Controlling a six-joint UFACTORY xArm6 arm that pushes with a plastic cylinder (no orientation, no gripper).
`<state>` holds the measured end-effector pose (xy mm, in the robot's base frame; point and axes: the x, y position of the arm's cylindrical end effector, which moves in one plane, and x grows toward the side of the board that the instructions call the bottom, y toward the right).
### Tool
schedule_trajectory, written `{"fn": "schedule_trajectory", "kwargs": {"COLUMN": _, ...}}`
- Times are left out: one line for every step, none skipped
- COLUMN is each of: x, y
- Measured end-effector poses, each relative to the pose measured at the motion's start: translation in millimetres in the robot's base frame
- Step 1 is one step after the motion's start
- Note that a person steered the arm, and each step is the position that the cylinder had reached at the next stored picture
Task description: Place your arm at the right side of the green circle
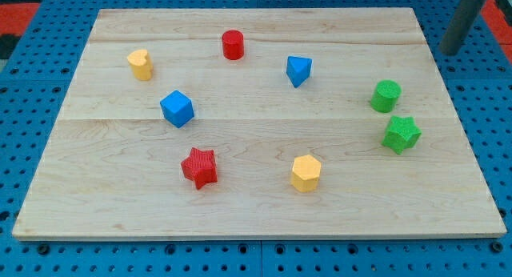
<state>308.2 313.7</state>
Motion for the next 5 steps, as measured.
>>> {"fn": "schedule_trajectory", "kwargs": {"x": 37.8, "y": -2.9}}
{"fn": "schedule_trajectory", "kwargs": {"x": 69.8, "y": -31.0}}
{"fn": "schedule_trajectory", "kwargs": {"x": 88.6, "y": -77.3}}
{"fn": "schedule_trajectory", "kwargs": {"x": 89.7, "y": -87.3}}
{"fn": "schedule_trajectory", "kwargs": {"x": 89.7, "y": -87.4}}
